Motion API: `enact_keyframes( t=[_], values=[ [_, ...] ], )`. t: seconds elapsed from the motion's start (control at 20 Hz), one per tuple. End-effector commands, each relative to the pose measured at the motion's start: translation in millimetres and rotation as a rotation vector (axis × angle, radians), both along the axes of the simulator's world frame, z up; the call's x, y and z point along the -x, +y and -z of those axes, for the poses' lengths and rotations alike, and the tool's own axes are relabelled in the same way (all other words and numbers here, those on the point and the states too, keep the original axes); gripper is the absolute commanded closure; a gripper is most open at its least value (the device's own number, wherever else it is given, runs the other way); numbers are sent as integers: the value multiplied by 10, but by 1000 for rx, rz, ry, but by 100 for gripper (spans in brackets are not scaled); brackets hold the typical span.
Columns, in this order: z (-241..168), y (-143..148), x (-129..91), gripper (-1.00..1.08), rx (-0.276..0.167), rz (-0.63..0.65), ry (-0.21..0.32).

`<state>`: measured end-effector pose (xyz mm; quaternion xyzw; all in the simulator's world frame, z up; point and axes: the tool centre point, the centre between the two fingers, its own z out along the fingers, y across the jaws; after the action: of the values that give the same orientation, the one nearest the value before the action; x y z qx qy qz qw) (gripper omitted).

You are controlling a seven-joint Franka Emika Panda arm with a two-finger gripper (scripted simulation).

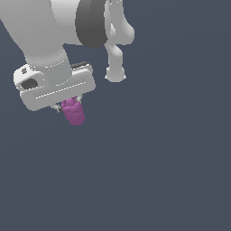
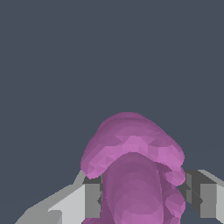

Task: Pick up the object and move it to a goal position.

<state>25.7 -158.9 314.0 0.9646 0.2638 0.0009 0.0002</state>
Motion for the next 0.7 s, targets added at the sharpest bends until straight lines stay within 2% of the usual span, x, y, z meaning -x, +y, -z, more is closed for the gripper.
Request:
enact_keyframes(
  t=[0.0, 0.3, 0.65],
  values=[
    [-254, -47, 9, 108, 0, 0, 1],
    [-671, -132, 2, 108, 0, 0, 2],
    [-908, -183, -10, 108, 0, 0, 2]
  ],
)
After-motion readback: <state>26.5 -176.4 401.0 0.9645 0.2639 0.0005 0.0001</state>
